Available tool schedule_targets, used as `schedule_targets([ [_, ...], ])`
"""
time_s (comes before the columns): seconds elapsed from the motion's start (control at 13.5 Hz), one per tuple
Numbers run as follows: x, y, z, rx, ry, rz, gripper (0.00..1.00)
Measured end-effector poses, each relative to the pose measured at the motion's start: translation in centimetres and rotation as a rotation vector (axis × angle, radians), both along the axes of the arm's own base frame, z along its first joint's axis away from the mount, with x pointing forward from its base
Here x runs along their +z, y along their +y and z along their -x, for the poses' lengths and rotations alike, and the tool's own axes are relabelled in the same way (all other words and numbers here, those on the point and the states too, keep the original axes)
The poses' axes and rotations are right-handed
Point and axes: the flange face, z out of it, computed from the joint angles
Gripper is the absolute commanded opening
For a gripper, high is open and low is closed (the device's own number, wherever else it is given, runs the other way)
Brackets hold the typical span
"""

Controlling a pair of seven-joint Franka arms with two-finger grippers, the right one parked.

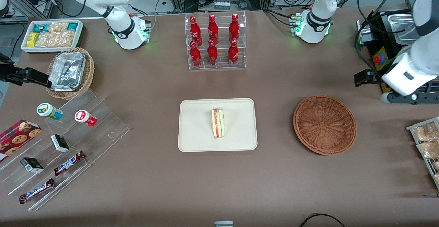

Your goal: Place sandwich from basket to tray

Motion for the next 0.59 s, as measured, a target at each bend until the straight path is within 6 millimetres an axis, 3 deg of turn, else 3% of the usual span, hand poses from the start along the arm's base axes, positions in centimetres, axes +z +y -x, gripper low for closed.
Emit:
schedule_targets([
  [0.3, 1.1, 3.6, 1.1, 0.022, -0.013, 0.002, 0.99],
  [0.59, 0.9, 4.1, 0.9, 0.030, -0.012, 0.003, 0.99],
])
